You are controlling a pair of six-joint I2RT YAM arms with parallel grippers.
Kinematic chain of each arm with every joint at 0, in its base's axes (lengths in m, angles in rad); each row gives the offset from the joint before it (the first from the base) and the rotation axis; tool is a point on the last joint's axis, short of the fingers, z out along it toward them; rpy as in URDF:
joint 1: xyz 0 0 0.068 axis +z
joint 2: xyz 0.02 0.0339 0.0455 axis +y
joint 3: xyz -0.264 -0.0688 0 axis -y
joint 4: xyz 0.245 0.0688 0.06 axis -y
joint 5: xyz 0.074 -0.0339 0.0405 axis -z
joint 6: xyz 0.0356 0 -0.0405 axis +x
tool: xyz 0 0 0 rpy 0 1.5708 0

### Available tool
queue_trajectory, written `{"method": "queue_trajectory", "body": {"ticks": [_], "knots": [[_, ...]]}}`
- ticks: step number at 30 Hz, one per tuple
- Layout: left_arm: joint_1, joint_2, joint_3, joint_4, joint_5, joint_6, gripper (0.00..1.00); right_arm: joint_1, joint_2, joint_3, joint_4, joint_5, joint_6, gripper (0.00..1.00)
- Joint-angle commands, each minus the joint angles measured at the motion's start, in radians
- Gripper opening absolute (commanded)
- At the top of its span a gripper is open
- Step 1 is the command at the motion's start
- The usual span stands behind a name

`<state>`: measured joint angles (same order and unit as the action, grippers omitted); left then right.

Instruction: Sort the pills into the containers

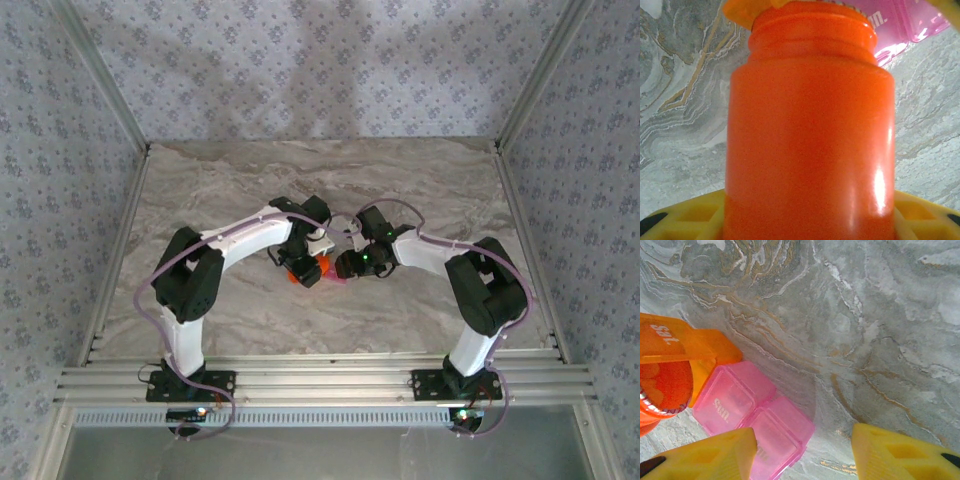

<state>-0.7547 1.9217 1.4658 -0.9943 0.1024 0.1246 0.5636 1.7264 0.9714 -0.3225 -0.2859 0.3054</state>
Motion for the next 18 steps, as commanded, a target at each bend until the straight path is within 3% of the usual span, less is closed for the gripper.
{"method": "queue_trajectory", "body": {"ticks": [1, 18], "knots": [[-0.006, 0.018, 0.036, -0.05, -0.013, 0.023, 0.0, 0.003, 0.05, -0.011, -0.049, 0.032, -0.006, 0.55], [-0.006, 0.039, 0.064, -0.081, -0.013, 0.032, 0.0, 0.003, 0.055, -0.011, -0.047, 0.029, -0.004, 0.55]]}}
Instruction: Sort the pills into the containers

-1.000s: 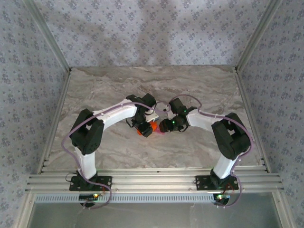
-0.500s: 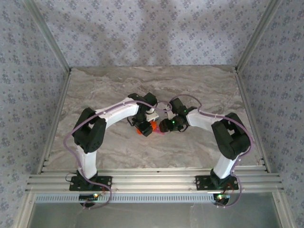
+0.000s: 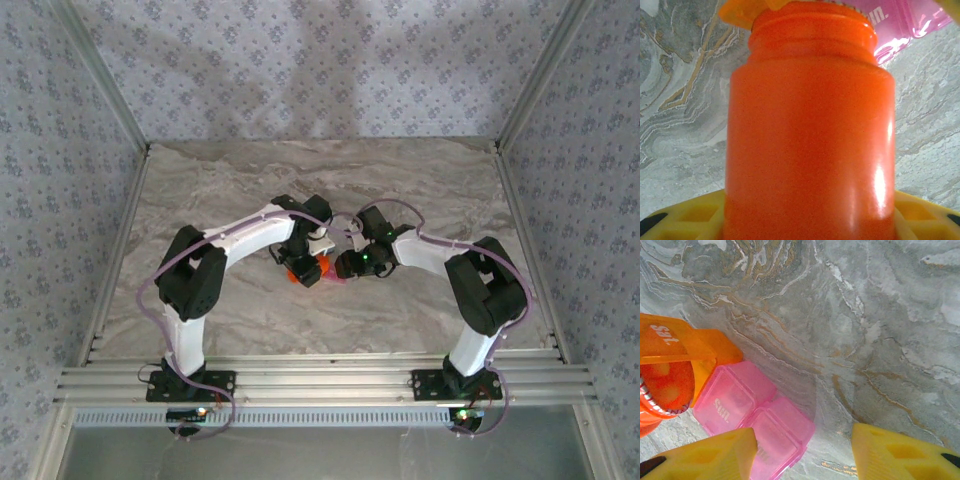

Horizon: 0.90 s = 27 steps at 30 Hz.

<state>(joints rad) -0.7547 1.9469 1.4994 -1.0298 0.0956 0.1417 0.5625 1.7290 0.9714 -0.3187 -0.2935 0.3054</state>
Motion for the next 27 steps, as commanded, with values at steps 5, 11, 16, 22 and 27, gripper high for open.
{"method": "queue_trajectory", "body": {"ticks": [5, 11, 16, 22, 27], "knots": [[-0.005, 0.01, 0.042, -0.052, -0.008, 0.015, 0.0, 0.004, 0.052, -0.011, -0.051, 0.035, -0.003, 0.55], [-0.006, 0.015, 0.042, -0.055, -0.006, 0.016, 0.0, 0.004, 0.052, -0.008, -0.05, 0.036, -0.005, 0.55], [-0.005, 0.012, 0.033, -0.049, -0.006, 0.016, 0.0, 0.004, 0.052, -0.008, -0.052, 0.035, -0.003, 0.55], [-0.005, -0.009, -0.005, -0.01, -0.003, 0.006, 0.0, 0.004, 0.053, -0.009, -0.051, 0.034, -0.004, 0.55], [-0.003, -0.048, -0.07, 0.057, 0.011, -0.01, 0.0, 0.005, 0.052, -0.01, -0.053, 0.037, -0.006, 0.55]]}}
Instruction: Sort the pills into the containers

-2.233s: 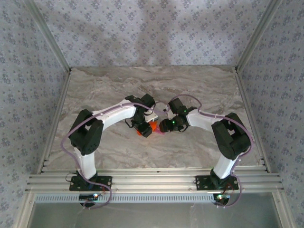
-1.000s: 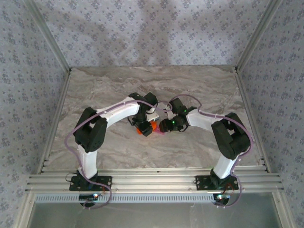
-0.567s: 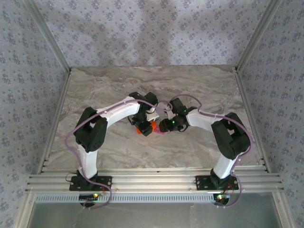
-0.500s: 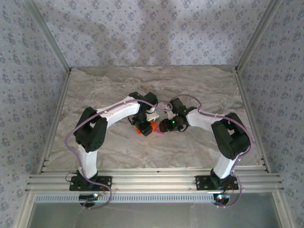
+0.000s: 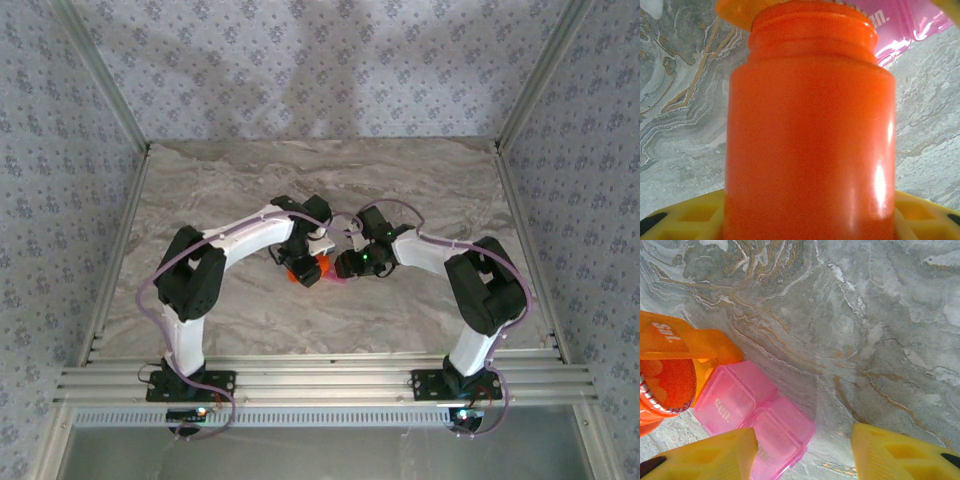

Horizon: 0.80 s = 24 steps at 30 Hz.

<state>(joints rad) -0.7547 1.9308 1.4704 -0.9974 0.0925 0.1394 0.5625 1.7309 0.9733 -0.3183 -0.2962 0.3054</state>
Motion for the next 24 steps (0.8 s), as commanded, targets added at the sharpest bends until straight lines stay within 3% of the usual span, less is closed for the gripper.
{"method": "queue_trajectory", "body": {"ticks": [1, 17, 24], "knots": [[-0.003, -0.042, -0.057, 0.041, 0.017, -0.014, 0.0, 0.005, 0.051, -0.011, -0.053, 0.04, -0.006, 0.55], [0.0, -0.198, -0.315, 0.329, 0.079, -0.079, 0.0, 0.003, 0.05, -0.011, -0.055, 0.039, -0.005, 0.55], [-0.003, -0.275, -0.46, 0.537, 0.098, -0.088, 0.0, 0.002, 0.05, -0.012, -0.055, 0.041, -0.006, 0.55]]}}
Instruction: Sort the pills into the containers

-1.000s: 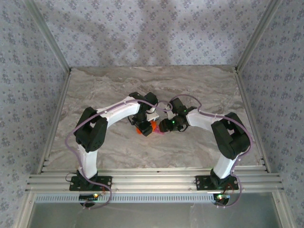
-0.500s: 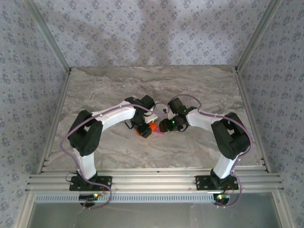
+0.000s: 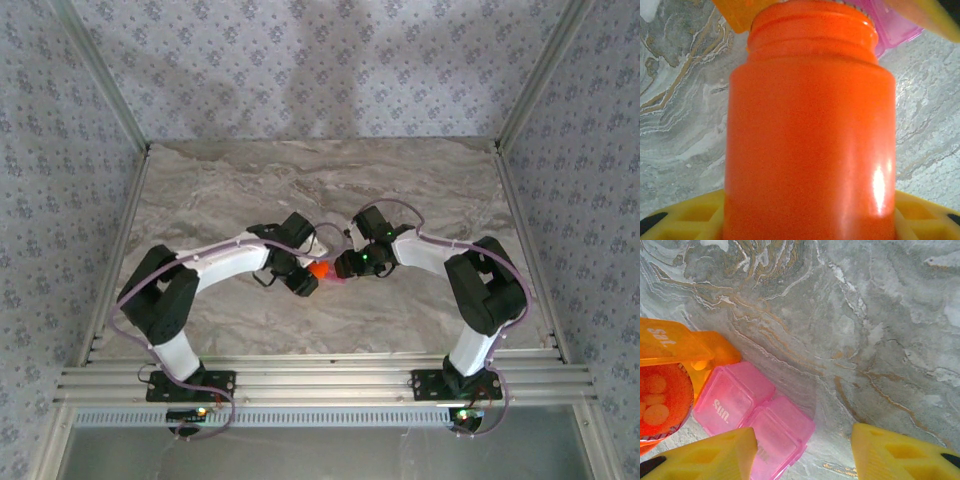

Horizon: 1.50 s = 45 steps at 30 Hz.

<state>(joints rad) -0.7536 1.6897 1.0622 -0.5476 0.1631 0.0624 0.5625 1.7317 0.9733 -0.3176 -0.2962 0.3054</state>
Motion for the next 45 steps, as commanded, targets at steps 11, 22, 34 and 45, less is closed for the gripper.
{"method": "queue_trajectory", "body": {"ticks": [11, 22, 34, 45], "knots": [[-0.013, -0.153, -0.251, 0.401, 0.042, -0.004, 0.0, 0.002, 0.053, -0.01, -0.056, 0.044, -0.004, 0.55], [-0.016, -0.288, -0.353, 0.625, -0.022, -0.024, 0.0, -0.003, 0.029, -0.015, -0.063, 0.055, 0.002, 0.55], [0.0, -0.309, -0.323, 0.814, -0.101, 0.0, 0.0, -0.038, -0.091, 0.029, -0.121, 0.066, 0.035, 0.56], [0.034, -0.157, -0.222, 1.07, -0.107, -0.017, 0.0, -0.185, -0.175, 0.116, -0.201, 0.177, 0.057, 0.59]]}}
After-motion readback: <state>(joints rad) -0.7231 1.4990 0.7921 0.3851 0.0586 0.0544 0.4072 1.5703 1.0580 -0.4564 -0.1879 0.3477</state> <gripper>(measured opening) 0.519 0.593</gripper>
